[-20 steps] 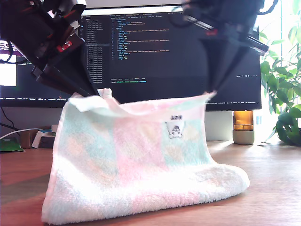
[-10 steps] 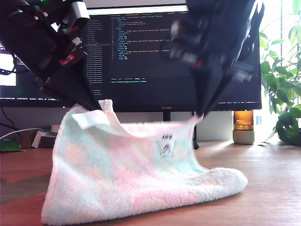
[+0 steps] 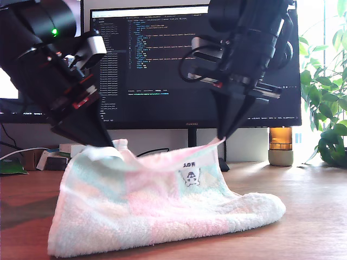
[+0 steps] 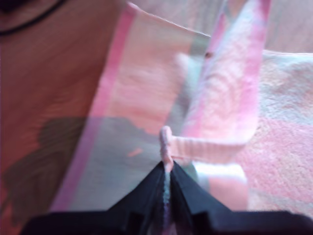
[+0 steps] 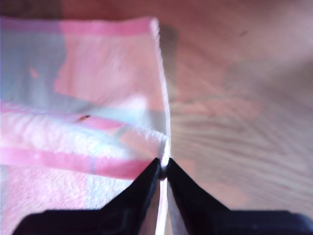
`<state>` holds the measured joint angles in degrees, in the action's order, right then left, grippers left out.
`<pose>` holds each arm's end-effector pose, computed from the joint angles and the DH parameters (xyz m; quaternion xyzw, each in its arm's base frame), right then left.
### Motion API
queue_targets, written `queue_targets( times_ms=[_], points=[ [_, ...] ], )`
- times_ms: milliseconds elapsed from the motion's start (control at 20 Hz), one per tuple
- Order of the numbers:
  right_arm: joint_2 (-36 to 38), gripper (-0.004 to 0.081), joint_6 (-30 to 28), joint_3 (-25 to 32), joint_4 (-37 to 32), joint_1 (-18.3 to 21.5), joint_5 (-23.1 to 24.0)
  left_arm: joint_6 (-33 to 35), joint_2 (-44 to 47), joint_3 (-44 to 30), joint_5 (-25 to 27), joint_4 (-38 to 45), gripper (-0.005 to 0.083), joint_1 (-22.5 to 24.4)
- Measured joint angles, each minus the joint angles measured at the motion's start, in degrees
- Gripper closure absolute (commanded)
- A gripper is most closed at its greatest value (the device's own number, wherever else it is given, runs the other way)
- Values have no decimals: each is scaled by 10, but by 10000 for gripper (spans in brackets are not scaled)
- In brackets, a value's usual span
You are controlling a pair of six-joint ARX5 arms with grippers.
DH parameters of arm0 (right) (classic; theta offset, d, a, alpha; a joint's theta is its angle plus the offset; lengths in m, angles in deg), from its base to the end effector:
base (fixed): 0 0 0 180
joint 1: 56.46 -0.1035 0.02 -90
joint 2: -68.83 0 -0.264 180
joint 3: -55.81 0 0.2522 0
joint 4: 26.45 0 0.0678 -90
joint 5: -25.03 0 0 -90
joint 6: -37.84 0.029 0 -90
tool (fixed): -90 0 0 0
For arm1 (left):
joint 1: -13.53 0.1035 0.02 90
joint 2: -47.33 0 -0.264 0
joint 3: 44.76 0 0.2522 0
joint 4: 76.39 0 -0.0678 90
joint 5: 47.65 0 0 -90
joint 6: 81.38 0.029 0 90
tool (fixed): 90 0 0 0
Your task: Fold the tea towel to a neat square and place it to the right
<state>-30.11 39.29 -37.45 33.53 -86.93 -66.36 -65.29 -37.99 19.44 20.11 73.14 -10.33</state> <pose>0.3029 0.1790 0.2511 -0.1259 0.5277 0.2240 0.8097 0.2631 -0.1284 0.2016 0.1220 0.3815 -0.4099 0.8195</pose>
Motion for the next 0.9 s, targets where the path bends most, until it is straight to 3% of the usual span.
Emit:
queue_targets(
  times_ms=[300,650,900],
  points=[
    [-7,783,0,-3,-46,0,3,0,0,0,-10,18,795,27],
    [-72,783,6,-3,-68,-4,3,0,-4,0,-16,21,795,28],
    [-77,783,22,-3,-129,-11,-2,0,-78,0,-16,53,795,28]
  ],
)
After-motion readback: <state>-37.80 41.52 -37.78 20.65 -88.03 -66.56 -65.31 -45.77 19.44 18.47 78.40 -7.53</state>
